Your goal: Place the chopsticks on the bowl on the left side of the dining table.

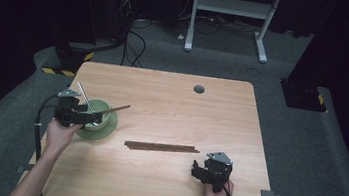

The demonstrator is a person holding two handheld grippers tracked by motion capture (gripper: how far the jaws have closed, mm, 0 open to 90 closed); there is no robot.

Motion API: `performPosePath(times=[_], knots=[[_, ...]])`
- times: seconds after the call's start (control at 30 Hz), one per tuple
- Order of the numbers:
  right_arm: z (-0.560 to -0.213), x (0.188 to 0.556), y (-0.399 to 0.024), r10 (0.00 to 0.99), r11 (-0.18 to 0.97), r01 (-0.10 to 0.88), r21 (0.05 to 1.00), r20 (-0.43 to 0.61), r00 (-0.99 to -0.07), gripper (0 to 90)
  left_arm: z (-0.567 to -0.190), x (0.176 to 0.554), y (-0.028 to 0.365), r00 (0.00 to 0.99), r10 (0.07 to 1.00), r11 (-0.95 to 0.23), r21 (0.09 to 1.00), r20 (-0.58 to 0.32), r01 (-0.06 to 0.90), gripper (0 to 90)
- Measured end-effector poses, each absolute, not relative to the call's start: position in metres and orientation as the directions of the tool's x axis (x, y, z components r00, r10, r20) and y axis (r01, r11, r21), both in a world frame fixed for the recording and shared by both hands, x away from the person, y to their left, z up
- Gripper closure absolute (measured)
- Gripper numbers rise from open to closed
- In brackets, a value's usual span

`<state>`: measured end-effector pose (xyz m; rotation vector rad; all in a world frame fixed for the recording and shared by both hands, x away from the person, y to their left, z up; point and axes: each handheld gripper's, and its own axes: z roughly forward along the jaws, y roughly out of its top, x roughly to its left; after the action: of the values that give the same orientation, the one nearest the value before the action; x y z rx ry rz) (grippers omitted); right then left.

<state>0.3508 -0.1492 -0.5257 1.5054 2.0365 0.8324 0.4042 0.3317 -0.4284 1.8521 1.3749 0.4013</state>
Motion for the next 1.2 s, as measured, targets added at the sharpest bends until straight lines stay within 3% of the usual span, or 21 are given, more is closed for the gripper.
performPosePath(times=[0.6,1.2], knots=[[-0.526,0.351,-0.149,0.958,0.213,0.672,0.709,-0.017,-0.286,13.3,-0.444,0.369,0.351,0.298,0.935,-0.064,0.739,-0.19,0.671,23.0],[-0.526,0.351,-0.149,0.958,0.213,0.672,0.709,-0.017,-0.286,13.3,-0.452,0.364,0.36,0.249,0.949,-0.029,0.734,-0.192,0.679,23.1]])
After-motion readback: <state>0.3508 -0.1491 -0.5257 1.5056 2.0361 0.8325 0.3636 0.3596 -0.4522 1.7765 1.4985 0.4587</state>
